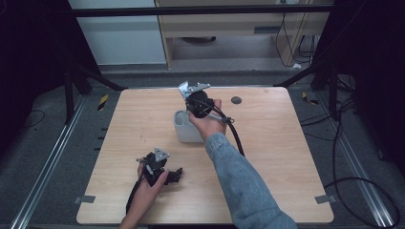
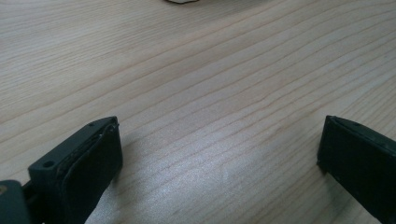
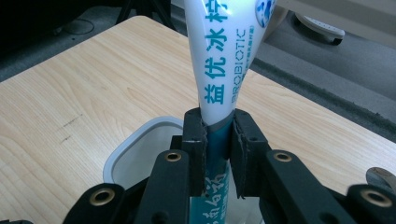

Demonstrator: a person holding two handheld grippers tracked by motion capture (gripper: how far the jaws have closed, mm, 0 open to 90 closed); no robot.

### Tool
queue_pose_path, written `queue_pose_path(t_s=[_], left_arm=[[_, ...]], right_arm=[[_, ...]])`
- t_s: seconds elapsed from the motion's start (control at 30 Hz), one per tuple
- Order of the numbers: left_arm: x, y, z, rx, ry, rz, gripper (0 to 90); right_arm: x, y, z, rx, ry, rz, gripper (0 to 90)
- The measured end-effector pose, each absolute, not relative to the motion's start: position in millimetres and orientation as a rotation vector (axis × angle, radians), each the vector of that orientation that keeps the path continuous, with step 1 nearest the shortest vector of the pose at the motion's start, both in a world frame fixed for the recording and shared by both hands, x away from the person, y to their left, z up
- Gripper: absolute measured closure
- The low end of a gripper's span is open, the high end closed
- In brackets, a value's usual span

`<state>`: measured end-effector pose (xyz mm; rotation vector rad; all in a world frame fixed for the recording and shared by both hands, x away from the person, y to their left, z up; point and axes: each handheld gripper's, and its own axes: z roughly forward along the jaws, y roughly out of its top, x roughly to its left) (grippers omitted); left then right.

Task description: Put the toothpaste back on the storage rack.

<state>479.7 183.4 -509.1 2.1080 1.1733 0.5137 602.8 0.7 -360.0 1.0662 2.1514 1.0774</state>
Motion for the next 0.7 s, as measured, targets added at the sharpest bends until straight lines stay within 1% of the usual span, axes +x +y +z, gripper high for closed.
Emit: queue_pose_path(t_s=[0.7], left_arm=[[479.7, 183.4, -509.2, 2.108, 1.173, 0.513, 0.0]], right_arm=[[603.6, -1.2, -373.6, 1.086, 2.176, 1.044, 77.4]])
